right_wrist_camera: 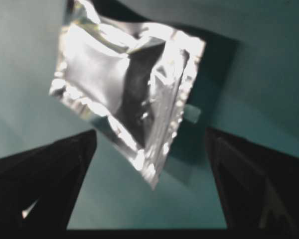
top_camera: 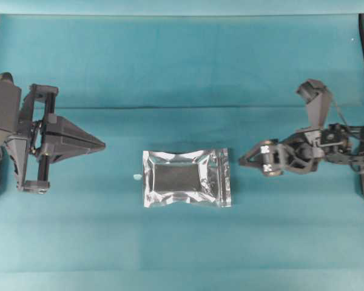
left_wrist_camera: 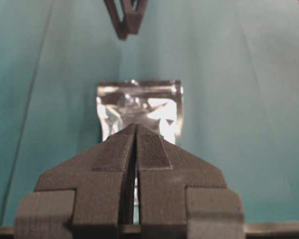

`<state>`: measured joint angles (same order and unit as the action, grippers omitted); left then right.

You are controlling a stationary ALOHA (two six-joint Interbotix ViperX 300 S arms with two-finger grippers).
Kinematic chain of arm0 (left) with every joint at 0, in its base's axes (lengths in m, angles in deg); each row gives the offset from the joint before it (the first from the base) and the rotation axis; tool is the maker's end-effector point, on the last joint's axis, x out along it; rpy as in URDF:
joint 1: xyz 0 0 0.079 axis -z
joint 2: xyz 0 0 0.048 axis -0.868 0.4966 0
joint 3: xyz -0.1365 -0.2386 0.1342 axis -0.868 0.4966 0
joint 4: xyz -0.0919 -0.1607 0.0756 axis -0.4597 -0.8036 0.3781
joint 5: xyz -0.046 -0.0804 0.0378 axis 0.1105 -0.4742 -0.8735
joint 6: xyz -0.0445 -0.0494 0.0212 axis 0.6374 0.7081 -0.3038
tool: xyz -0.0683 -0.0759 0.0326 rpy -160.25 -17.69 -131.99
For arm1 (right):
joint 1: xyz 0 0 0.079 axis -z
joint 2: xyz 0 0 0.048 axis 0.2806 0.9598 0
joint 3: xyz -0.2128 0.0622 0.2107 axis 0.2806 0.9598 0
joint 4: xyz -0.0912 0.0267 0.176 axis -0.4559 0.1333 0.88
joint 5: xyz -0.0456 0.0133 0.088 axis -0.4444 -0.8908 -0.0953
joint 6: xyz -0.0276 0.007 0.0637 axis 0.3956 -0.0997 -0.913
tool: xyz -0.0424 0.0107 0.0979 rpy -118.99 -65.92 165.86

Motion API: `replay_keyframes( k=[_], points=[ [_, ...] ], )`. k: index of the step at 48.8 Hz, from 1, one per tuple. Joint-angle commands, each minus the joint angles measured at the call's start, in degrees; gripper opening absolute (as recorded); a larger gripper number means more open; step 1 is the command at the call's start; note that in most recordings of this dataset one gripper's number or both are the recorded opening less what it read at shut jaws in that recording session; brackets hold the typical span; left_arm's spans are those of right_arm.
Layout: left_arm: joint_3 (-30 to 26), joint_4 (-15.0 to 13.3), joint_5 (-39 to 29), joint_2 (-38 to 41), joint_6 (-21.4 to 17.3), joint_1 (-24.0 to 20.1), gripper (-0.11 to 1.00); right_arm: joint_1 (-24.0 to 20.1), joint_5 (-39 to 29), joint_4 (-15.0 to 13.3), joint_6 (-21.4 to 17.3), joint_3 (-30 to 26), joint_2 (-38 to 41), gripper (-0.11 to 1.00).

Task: Hand over the silver zip bag and make it stand upright.
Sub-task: 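Reach the right gripper to the silver bag's right edge and grasp it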

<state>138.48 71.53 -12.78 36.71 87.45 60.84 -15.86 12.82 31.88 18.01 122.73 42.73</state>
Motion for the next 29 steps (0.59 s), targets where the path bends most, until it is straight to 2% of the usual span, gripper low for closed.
replay_keyframes(
  k=[1,10,29],
  points=[
    [-1.3,0.2,0.0,-0.2,0.0,0.1,-0.06,-0.2,0.4,0.3,-0.5,-1.3,1.9,0.99],
    [-1.3,0.2,0.0,0.0,0.0,0.1,-0.06,-0.6,2.5,1.1,-1.1,-2.4,6.4,0.99],
    [-1.1,0.2,0.0,0.0,0.0,0.0,-0.06,-4.7,10.5,1.2,-6.3,-6.5,17.7,0.99]
  ],
)
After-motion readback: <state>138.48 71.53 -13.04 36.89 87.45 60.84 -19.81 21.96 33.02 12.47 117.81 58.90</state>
